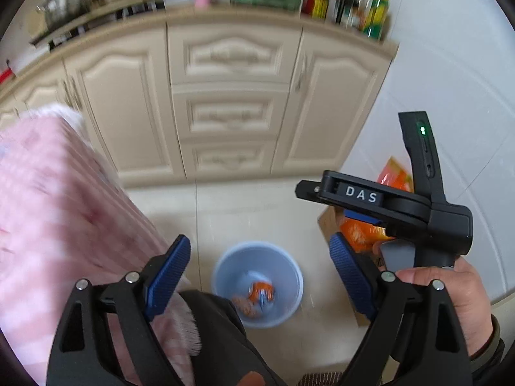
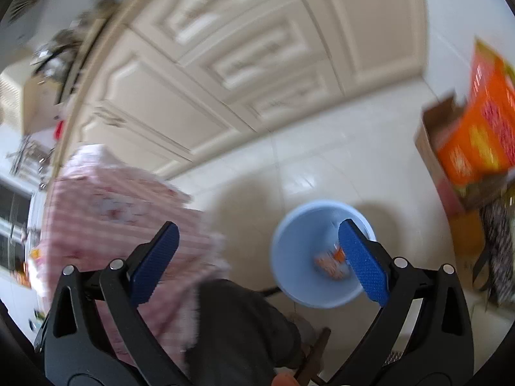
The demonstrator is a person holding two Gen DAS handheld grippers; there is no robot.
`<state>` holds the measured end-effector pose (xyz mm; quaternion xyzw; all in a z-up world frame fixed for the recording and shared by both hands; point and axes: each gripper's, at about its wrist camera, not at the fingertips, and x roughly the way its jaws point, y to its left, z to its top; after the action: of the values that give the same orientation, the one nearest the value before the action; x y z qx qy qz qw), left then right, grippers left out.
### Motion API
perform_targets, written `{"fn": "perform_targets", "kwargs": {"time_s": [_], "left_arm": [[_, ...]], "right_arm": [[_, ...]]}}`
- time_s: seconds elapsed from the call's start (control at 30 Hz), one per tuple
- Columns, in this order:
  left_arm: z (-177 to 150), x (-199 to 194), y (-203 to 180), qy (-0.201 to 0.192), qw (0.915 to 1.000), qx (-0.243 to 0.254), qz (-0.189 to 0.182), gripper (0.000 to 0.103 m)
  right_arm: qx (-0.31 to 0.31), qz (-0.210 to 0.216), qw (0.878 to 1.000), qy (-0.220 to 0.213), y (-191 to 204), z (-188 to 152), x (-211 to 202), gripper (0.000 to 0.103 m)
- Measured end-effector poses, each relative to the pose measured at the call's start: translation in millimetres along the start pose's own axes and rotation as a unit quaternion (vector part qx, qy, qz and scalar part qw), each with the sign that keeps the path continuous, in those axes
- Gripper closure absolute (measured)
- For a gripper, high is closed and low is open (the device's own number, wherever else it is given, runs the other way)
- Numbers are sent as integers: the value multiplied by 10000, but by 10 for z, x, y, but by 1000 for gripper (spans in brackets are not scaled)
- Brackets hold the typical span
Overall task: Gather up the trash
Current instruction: 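Return both grippers to the table above the remaining trash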
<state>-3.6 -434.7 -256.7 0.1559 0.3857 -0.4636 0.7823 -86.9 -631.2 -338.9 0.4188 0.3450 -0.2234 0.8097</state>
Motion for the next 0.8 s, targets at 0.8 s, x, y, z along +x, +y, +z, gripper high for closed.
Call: {"fn": "perform_targets", "kwargs": {"time_s": [0.8], "left_arm": [[94, -2629, 1455, -2073, 9507, -1127, 2014, 8]], "right_arm": [[-2664, 1605, 9455, -963, 3151, -558, -1105, 6]]}}
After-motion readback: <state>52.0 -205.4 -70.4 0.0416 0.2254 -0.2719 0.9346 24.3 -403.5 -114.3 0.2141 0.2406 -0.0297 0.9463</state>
